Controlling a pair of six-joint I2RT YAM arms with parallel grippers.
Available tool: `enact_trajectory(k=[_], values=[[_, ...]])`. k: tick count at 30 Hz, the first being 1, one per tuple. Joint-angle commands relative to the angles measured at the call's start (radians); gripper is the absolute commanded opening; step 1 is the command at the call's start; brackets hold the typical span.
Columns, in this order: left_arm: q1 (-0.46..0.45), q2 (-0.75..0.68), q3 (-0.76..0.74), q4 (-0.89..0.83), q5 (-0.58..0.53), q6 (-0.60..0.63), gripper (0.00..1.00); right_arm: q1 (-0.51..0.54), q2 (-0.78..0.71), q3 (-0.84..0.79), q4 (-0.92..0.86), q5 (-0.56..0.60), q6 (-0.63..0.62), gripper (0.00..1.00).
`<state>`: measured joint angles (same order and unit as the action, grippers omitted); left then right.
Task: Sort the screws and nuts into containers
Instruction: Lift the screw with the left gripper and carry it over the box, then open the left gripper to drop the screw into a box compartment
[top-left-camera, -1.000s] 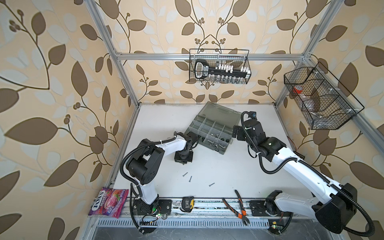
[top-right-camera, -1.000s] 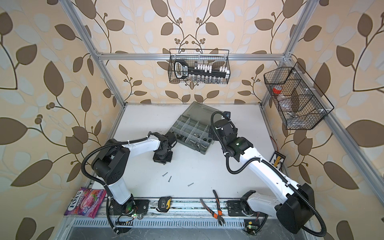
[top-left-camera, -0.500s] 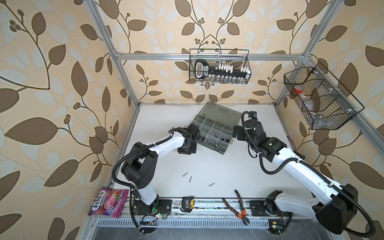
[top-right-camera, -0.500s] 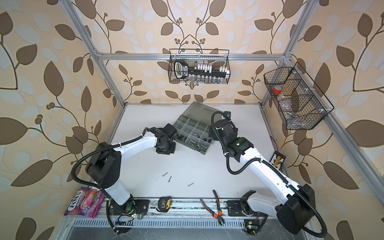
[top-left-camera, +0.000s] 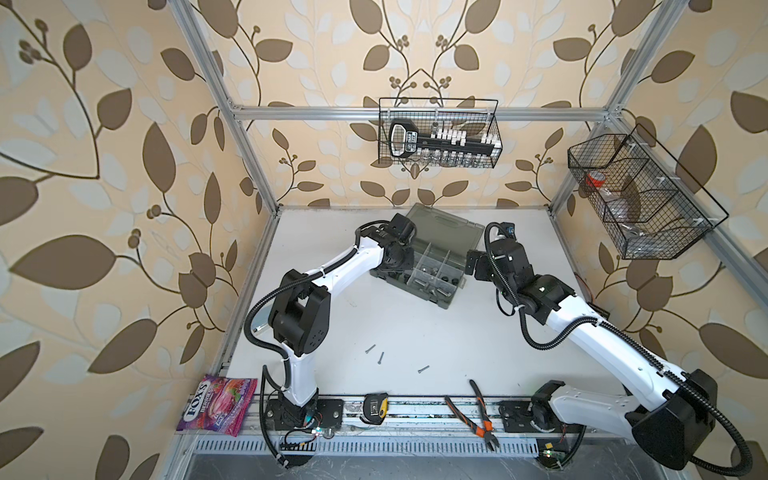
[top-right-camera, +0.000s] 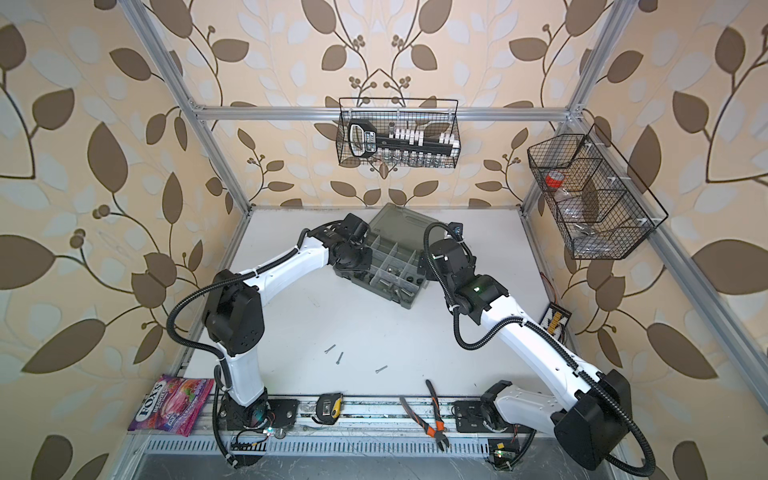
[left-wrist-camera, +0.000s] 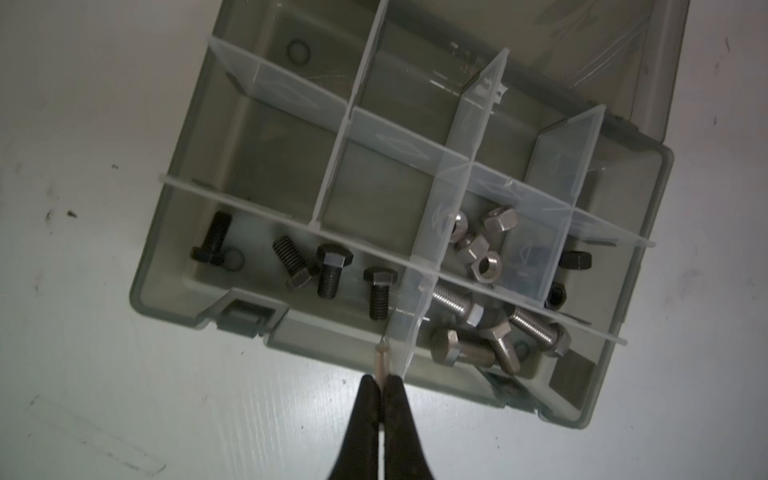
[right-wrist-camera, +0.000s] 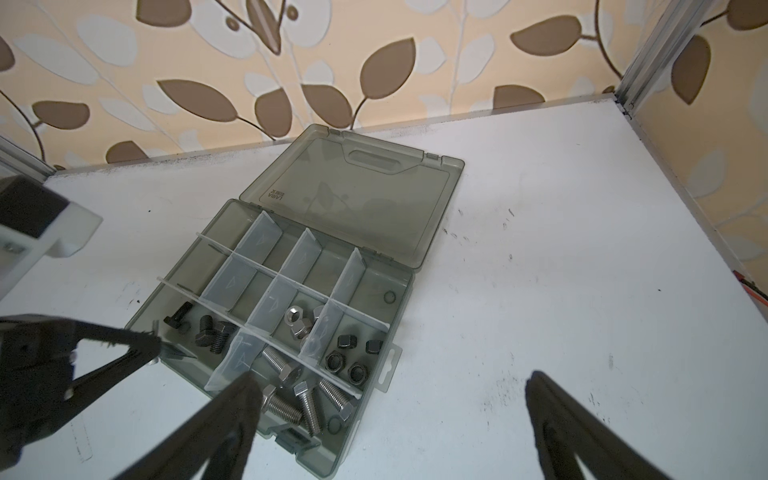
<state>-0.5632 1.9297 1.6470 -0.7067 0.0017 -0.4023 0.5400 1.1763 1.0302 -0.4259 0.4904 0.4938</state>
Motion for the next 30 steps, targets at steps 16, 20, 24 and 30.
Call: enact_trajectory(k=[16, 20, 24, 30], values=[[-0.002, 0.276, 0.348, -0.072, -0.038, 0.076, 0.0, -0.003, -0.042, -0.018, -0.005, -0.006, 0.023, 1.0], [-0.001, 0.309, 0.384, -0.098, -0.051, 0.077, 0.0, -0.003, -0.05, -0.021, -0.011, 0.002, 0.023, 0.99], [-0.001, 0.32, 0.382, -0.096, -0.05, 0.068, 0.03, -0.003, -0.05, -0.023, -0.011, 0.002, 0.023, 1.0], [-0.001, 0.309, 0.386, -0.092, -0.044, 0.059, 0.22, -0.003, -0.047, -0.024, -0.011, 0.006, 0.02, 0.99]])
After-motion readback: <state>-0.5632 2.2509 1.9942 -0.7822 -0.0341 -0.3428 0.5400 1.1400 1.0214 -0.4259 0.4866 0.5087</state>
